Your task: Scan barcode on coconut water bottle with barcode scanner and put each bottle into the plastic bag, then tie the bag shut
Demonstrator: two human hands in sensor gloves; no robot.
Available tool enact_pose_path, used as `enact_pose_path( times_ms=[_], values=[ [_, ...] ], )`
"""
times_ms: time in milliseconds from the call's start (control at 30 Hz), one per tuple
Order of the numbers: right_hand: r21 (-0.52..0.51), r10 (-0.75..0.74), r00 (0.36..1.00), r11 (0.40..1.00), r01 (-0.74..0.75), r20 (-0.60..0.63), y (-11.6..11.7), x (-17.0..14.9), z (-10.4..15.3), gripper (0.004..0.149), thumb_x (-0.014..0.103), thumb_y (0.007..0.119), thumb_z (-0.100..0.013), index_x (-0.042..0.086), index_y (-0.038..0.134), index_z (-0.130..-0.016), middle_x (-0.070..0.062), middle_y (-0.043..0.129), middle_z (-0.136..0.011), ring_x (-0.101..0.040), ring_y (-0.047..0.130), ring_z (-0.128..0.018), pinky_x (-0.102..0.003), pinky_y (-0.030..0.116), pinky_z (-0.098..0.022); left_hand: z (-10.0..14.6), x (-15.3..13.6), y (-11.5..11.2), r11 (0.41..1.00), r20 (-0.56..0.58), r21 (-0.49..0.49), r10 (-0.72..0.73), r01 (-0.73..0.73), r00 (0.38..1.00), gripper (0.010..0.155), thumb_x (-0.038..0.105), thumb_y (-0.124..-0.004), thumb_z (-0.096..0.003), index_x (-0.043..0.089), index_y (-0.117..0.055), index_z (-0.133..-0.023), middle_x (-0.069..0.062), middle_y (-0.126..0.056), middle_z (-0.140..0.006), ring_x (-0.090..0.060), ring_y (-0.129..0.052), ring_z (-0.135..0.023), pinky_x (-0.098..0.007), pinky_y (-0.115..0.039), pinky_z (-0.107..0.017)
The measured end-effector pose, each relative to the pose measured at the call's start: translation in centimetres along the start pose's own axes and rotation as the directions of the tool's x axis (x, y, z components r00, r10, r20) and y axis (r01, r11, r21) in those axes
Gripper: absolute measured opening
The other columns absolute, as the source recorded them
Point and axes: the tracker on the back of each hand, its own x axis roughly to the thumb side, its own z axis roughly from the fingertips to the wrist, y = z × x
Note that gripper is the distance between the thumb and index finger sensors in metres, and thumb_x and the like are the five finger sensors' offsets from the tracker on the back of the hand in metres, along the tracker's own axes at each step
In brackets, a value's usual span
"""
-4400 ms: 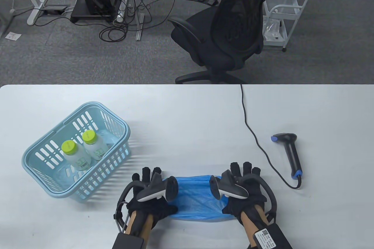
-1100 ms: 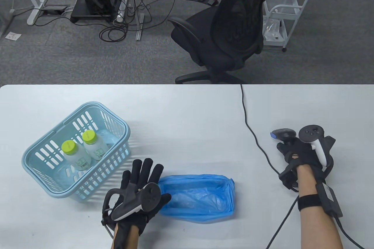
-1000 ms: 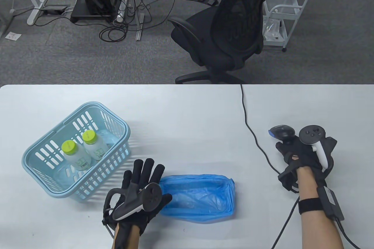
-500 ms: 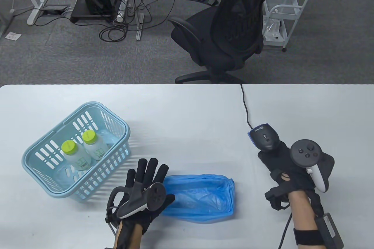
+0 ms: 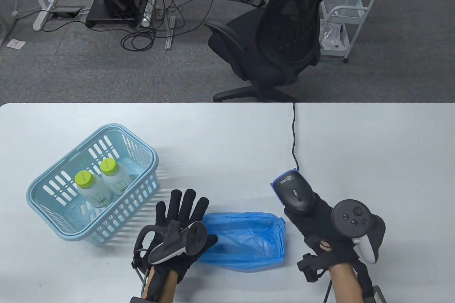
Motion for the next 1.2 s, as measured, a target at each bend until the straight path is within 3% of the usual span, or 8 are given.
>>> enact_pose_path(
  times_ms=[200,433,600,833,933,1067,1200],
  values=[
    [0.02,0.041,0.999,0.999,-0.041,-0.025,1.3,-2.5,0.1,0.049,0.045,0.088,-0.051,0.025,0.072,-0.094,0.002,0.09,-0.087,-0.026,0.096,-0.081,-0.056,0.075,-0.067,0.3,1.0,0.5,1.0,0.04,0.02,-0.008,0.007,0.999,0.095,0.08,-0.052,-0.0587,0.033,0.0,-0.123,-0.008,0.017,-0.125,-0.046,0.012,-0.112,-0.074,-0.009,-0.075],
    [0.054,0.08,0.997,0.995,-0.08,0.003,1.6,-2.3,0.0,0.051,0.045,0.087,-0.052,0.025,0.071,-0.095,0.003,0.09,-0.085,-0.024,0.096,-0.078,-0.055,0.075,-0.067,0.8,1.9,1.3,0.998,0.032,0.052,-0.032,0.03,0.999,0.091,0.077,-0.054,-0.0609,0.032,-0.009,-0.126,-0.008,0.008,-0.129,-0.046,0.002,-0.116,-0.075,-0.014,-0.077],
    [0.064,0.101,0.995,0.993,-0.102,0.014,1.7,-2.0,0.0,0.052,0.046,0.087,-0.052,0.025,0.07,-0.096,0.004,0.09,-0.084,-0.024,0.096,-0.077,-0.054,0.075,-0.067,1.1,1.0,4.0,0.994,0.021,0.098,-0.04,0.038,0.999,0.088,0.073,-0.06,-0.062,0.031,-0.017,-0.127,-0.008,-0.005,-0.133,-0.045,-0.011,-0.12,-0.073,-0.025,-0.08],
    [0.04,0.147,0.989,0.988,-0.148,0.023,1.1,-2.2,0.1,0.051,0.046,0.086,-0.052,0.025,0.071,-0.095,0.003,0.09,-0.085,-0.024,0.095,-0.078,-0.055,0.074,-0.067,1.8,-4.9,11.5,0.988,-0.03,0.119,0.098,-0.094,0.995,0.078,0.065,-0.069,-0.0639,0.028,-0.04,-0.127,-0.007,-0.035,-0.134,-0.045,-0.037,-0.122,-0.071,-0.035,-0.081],
    [0.03,0.159,0.987,0.987,-0.159,0.02,0.9,-2.3,0.1,0.051,0.046,0.086,-0.052,0.024,0.071,-0.095,0.003,0.09,-0.085,-0.024,0.095,-0.079,-0.055,0.074,-0.067,1.5,-9.0,13.5,0.993,-0.118,0.059,0.11,-0.103,0.987,0.075,0.062,-0.072,-0.064,0.029,-0.045,-0.125,-0.006,-0.044,-0.133,-0.044,-0.046,-0.121,-0.07,-0.04,-0.082],
    [0.037,0.19,0.982,0.981,-0.191,0.013,0.8,-2.4,0.2,0.052,0.047,0.086,-0.052,0.024,0.071,-0.096,0.003,0.09,-0.086,-0.025,0.095,-0.08,-0.055,0.074,-0.067,0.7,-14.6,13.9,0.995,-0.281,-0.004,0.092,-0.097,0.955,0.074,0.057,-0.078,-0.0634,0.027,-0.048,-0.124,-0.006,-0.047,-0.132,-0.043,-0.051,-0.119,-0.069,-0.043,-0.082],
    [0.052,0.198,0.98,0.979,-0.198,0.006,0.8,-2.4,0.2,0.052,0.047,0.086,-0.052,0.025,0.071,-0.096,0.002,0.089,-0.087,-0.025,0.094,-0.081,-0.055,0.073,-0.068,0.2,-20.5,12.8,0.991,-0.432,-0.107,0.026,-0.08,0.901,0.076,0.055,-0.083,-0.062,0.027,-0.048,-0.124,-0.005,-0.047,-0.132,-0.042,-0.054,-0.119,-0.068,-0.046,-0.082]
  ],
)
